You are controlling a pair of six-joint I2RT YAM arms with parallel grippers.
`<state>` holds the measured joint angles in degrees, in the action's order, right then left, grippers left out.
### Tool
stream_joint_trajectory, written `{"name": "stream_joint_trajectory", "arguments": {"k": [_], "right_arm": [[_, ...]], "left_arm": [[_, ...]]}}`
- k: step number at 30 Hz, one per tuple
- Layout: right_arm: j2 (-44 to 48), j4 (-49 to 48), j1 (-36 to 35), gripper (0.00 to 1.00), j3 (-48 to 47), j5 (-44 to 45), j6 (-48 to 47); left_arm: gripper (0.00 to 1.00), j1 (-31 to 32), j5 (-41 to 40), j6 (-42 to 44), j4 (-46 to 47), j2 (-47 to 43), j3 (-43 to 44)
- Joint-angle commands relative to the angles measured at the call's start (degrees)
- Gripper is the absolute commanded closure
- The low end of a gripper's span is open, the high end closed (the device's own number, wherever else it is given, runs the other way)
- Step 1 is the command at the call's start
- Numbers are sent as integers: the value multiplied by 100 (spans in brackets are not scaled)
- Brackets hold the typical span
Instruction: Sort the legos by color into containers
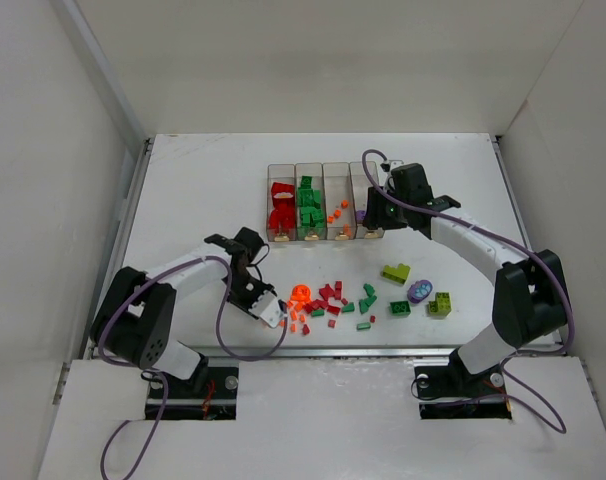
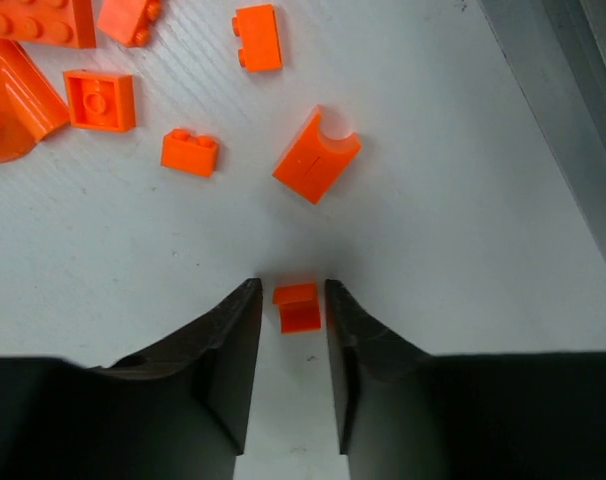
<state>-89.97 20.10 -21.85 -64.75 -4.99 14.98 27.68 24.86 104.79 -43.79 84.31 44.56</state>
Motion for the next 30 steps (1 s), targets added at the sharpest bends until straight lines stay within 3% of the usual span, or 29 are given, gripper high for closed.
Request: {"name": "stream_joint_trajectory", "arguments": {"k": [1, 5, 7, 14, 18, 24, 27, 30], "right_arm": [[226, -120, -65, 43, -11, -37, 31], [173, -120, -65, 43, -64, -37, 31], [121, -120, -65, 43, -64, -37, 31], [120, -120, -65, 43, -117, -37, 31], [59, -59, -65, 43, -467, -37, -22], [59, -251, 233, 43, -881, -370, 92], [-2, -252, 339, 43, -1153, -318, 93], [-125, -252, 444, 43, -1355, -125, 93]], "left_arm": [[76, -44, -430, 129, 187, 164, -342], [86, -44, -482, 226, 187, 217, -404], [97, -44, -482, 226, 239, 217, -404], [100, -96, -482, -108, 345, 269, -220], [100, -96, 88, -730, -23, 454, 736], [100, -149, 1765, -2066, -437, 1173, 3170], [100, -149, 2617, -3391, 333, 1639, 4191], [100, -17, 2874, -4956, 1590, 2377, 4954]]}}
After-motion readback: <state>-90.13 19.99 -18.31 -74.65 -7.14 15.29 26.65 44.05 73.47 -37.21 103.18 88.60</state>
